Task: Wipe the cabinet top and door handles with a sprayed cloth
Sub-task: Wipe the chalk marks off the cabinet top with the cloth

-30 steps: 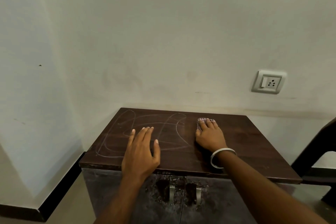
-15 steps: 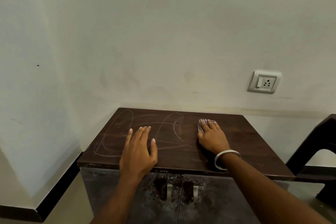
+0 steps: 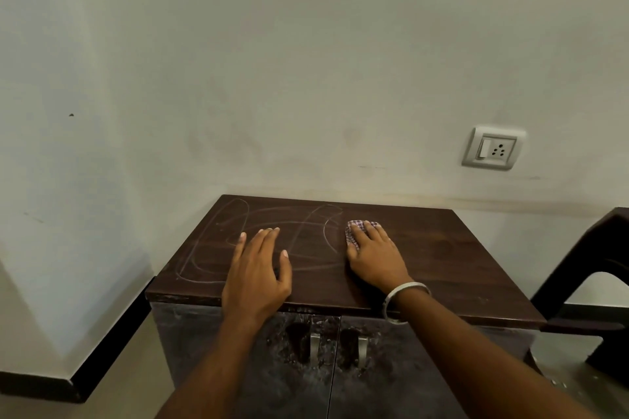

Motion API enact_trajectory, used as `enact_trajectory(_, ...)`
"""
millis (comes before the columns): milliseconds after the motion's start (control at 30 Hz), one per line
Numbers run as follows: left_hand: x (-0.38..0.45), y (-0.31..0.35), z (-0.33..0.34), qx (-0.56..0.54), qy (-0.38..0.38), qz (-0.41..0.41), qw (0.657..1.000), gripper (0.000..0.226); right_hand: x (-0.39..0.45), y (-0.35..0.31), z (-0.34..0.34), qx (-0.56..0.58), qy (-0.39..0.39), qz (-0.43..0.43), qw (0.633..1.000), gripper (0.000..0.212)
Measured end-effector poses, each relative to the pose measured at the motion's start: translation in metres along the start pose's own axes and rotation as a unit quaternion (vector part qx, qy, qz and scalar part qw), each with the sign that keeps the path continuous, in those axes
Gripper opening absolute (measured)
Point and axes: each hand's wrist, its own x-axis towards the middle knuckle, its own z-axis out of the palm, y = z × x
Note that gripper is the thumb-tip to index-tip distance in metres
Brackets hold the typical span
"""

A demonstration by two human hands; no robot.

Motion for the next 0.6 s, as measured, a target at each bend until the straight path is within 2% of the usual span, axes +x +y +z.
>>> enact_trajectory(133, 0.000, 0.000, 0.001, -0.003, 0.003, -0.001, 1.000, 0.055, -0.001, 0.032, -0.010, -0.023, 0.002, 0.048, 0.999, 0.057)
enact_trajectory(267, 0.000, -0.001, 0.003, 0.005, -0.002, -0.001, 1.000, 0.056, -0.004, 0.027, -0.012, -0.030, 0.011, 0.075, 0.997, 0.057)
enact_trajectory(467, 0.001, -0.001, 0.003, 0.008, -0.007, 0.001, 1.000, 0.056, -0.012, -0.023, 0.003, -0.002, 0.026, 0.009, 1.000, 0.055)
enact_trajectory(600, 0.001, -0.002, 0.001, -0.002, 0.005, -0.001, 1.000, 0.055, -0.013, -0.022, 0.004, 0.008, 0.015, -0.003, 1.000, 0.056)
